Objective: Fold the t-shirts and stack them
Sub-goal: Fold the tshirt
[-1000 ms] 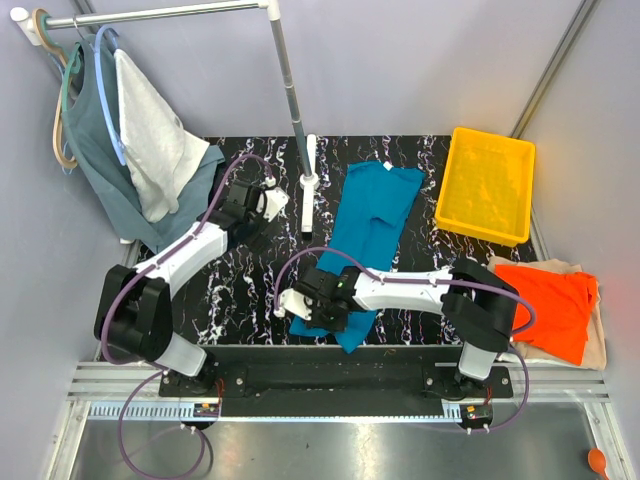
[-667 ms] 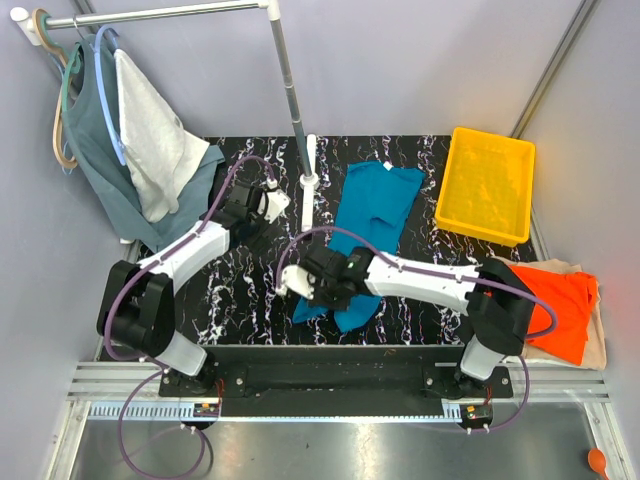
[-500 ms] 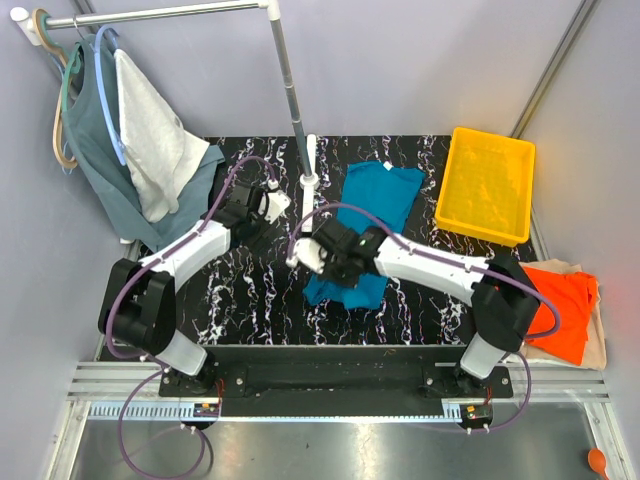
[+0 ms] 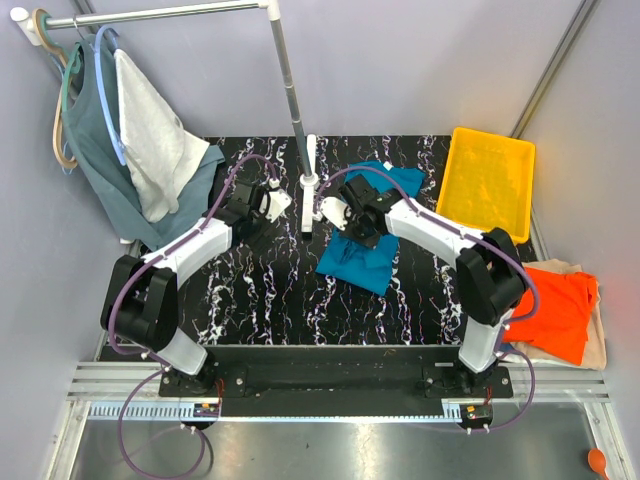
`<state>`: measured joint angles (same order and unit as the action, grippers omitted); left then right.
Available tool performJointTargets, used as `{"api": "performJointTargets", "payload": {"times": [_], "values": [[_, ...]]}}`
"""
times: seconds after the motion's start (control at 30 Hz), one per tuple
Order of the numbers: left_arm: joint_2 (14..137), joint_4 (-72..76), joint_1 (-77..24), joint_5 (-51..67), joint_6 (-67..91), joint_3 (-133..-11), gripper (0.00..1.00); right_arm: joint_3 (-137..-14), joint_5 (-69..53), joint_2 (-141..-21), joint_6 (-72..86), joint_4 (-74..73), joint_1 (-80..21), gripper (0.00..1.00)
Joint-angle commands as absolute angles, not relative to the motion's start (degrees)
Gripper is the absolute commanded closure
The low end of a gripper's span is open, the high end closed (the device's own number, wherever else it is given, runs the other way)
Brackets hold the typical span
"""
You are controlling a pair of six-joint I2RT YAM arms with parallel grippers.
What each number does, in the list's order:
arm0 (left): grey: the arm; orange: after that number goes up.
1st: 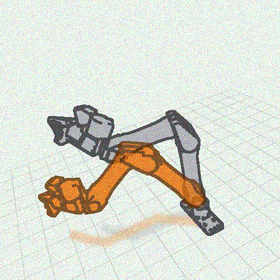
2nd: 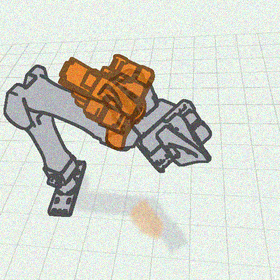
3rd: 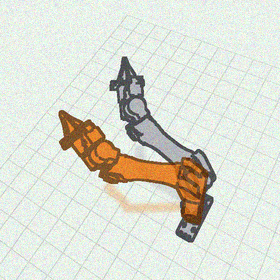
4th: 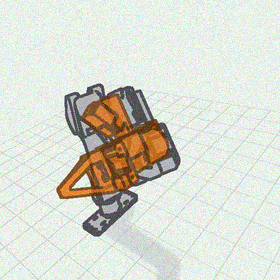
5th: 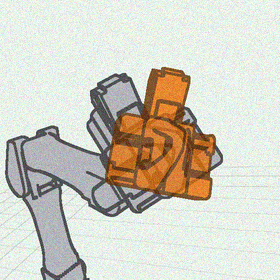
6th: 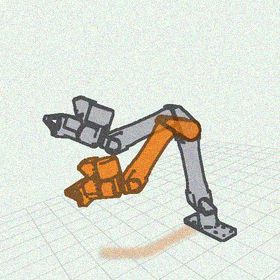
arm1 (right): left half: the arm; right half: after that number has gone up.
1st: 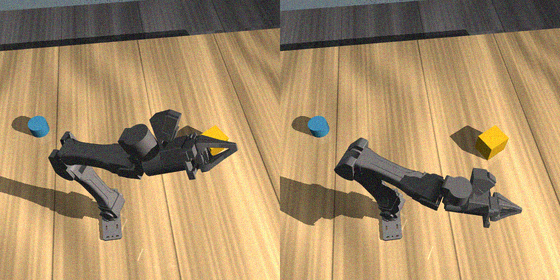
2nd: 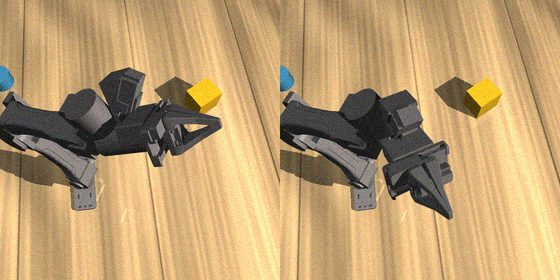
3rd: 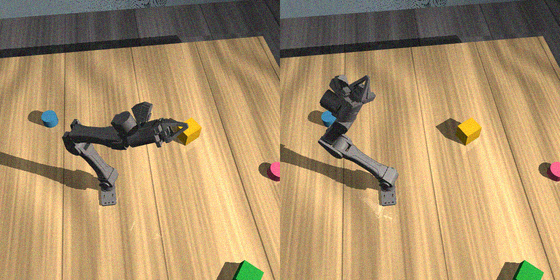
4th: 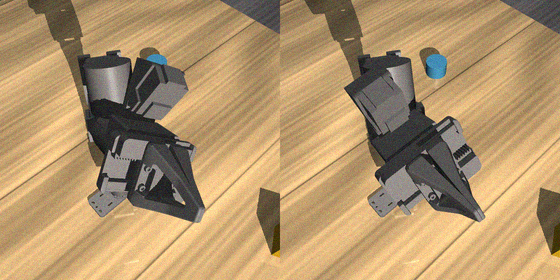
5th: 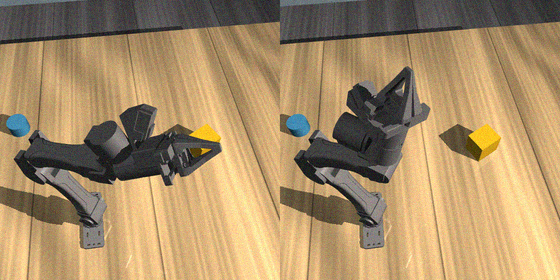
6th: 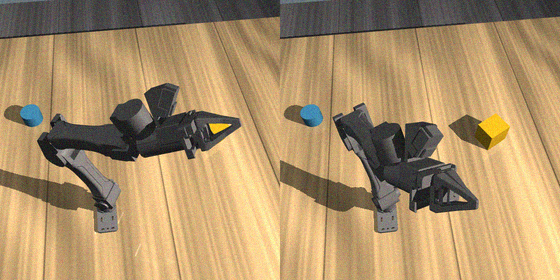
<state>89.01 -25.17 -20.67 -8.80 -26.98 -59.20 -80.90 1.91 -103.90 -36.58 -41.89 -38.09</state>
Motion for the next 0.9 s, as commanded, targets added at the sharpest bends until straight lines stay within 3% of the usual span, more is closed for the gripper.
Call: {"api": "performJointTargets", "payload": {"times": [0.0, 0.27, 0.87], "values": [[89.12, -23.38, -20.30, -7.47, -27.07, -61.00, 0.01, -84.11, 1.50, -107.57, -39.81, -41.14, -35.95, 1.00], [89.03, -23.20, -20.30, -7.38, -26.72, -59.59, 0.01, -86.13, 1.14, -112.76, -40.25, -38.94, -33.93, 1.00], [89.47, -23.29, -20.30, -7.29, -26.28, -59.24, 0.01, -89.47, 1.50, -112.58, -40.69, -38.67, -32.34, 1.00]]}}
